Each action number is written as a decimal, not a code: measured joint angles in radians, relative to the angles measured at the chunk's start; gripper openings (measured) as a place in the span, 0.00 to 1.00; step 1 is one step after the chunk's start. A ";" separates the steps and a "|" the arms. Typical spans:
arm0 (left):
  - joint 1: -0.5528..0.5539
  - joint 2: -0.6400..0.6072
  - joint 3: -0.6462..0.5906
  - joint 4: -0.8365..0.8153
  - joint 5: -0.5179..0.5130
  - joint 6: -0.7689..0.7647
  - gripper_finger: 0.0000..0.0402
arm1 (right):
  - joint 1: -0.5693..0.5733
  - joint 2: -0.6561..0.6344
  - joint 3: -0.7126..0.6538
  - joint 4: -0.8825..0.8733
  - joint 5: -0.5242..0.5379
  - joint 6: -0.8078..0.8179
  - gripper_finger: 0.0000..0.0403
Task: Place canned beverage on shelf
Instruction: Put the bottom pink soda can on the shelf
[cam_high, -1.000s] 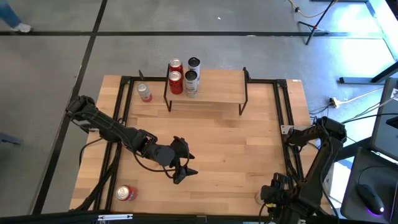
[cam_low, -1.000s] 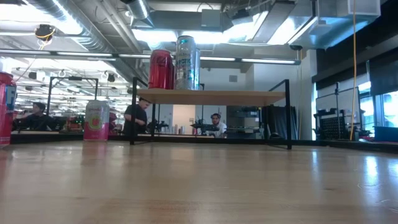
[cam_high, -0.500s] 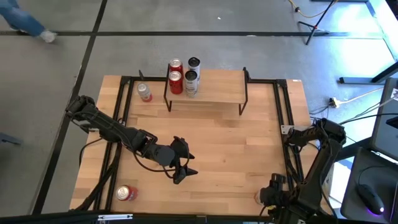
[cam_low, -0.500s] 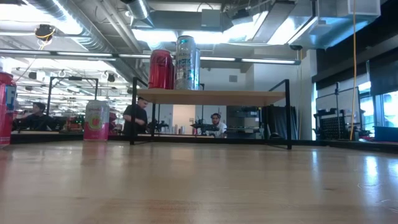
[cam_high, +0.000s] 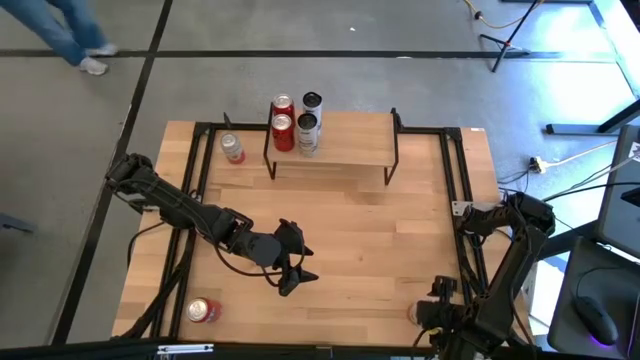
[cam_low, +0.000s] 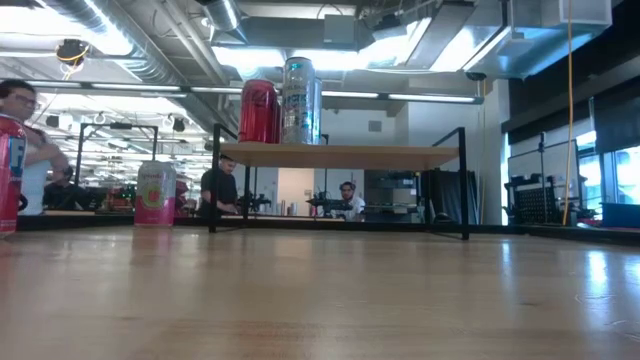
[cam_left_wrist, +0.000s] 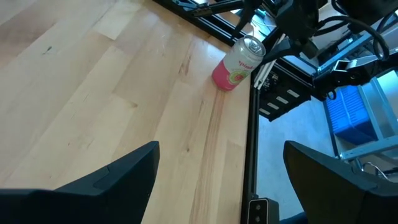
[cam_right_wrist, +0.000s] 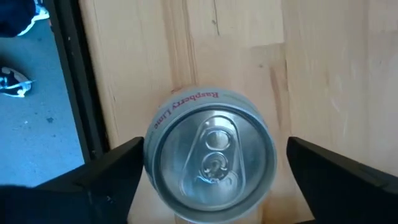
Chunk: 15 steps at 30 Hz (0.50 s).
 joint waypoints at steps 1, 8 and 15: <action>0.000 0.000 0.000 0.000 0.000 0.000 0.82 | 0.000 0.000 0.000 0.000 0.000 -0.004 0.92; 0.001 0.000 0.000 -0.001 0.000 0.000 0.82 | 0.000 0.000 -0.002 0.005 0.017 -0.032 0.89; 0.001 0.000 0.000 -0.001 0.000 0.000 0.82 | -0.016 0.000 -0.079 0.073 -0.054 -0.043 0.89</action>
